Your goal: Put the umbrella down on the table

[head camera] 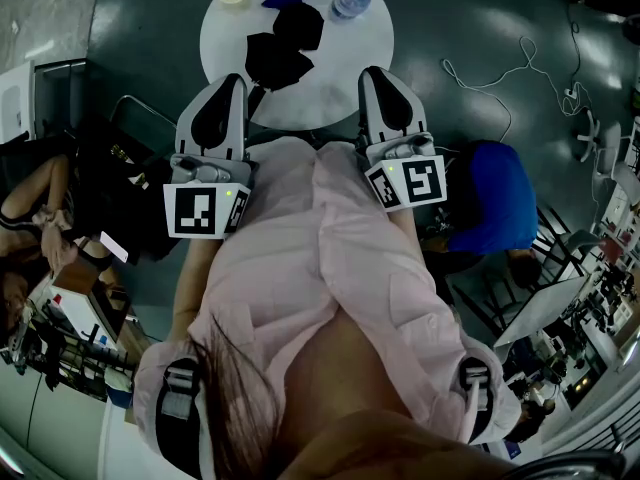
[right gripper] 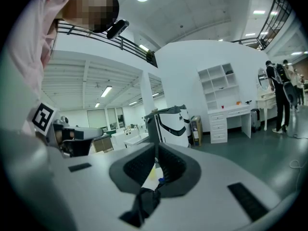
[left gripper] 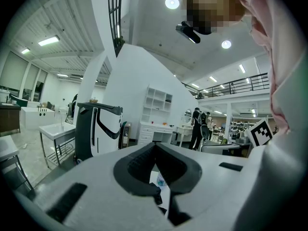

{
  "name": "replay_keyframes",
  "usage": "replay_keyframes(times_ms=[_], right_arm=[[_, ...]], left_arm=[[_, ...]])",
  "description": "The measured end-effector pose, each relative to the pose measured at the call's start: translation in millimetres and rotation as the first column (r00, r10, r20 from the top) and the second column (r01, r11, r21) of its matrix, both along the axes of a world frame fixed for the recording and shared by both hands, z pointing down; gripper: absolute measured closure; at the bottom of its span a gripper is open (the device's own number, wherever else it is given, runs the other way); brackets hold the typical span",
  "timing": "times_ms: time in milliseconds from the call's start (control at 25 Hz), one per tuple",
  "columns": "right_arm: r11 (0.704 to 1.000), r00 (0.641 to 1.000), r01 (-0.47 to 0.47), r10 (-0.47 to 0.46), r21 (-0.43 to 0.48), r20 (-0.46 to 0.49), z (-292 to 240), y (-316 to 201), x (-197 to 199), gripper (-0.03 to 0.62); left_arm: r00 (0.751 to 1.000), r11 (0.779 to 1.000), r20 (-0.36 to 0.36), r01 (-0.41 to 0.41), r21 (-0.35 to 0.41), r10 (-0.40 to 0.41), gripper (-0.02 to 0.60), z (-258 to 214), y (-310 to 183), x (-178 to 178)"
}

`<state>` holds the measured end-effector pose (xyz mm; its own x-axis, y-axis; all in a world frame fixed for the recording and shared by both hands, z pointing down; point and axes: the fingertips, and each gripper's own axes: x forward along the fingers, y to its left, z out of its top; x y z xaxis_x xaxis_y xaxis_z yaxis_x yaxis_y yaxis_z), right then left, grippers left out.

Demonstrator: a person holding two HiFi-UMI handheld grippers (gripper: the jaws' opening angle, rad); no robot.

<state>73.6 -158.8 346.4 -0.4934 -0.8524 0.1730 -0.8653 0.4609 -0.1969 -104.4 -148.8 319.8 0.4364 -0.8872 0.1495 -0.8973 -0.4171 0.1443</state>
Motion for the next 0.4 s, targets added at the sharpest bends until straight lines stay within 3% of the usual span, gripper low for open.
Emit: replay_keyframes(times_ms=[400], right_arm=[[1.0,1.0,-0.004,0.004,0.0,-0.001,-0.5,-0.1,2.5,0.553]], left_arm=[[1.0,1.0,-0.006,-0.005,-0.011,0.005,0.563,1.5,-0.6,1.2]])
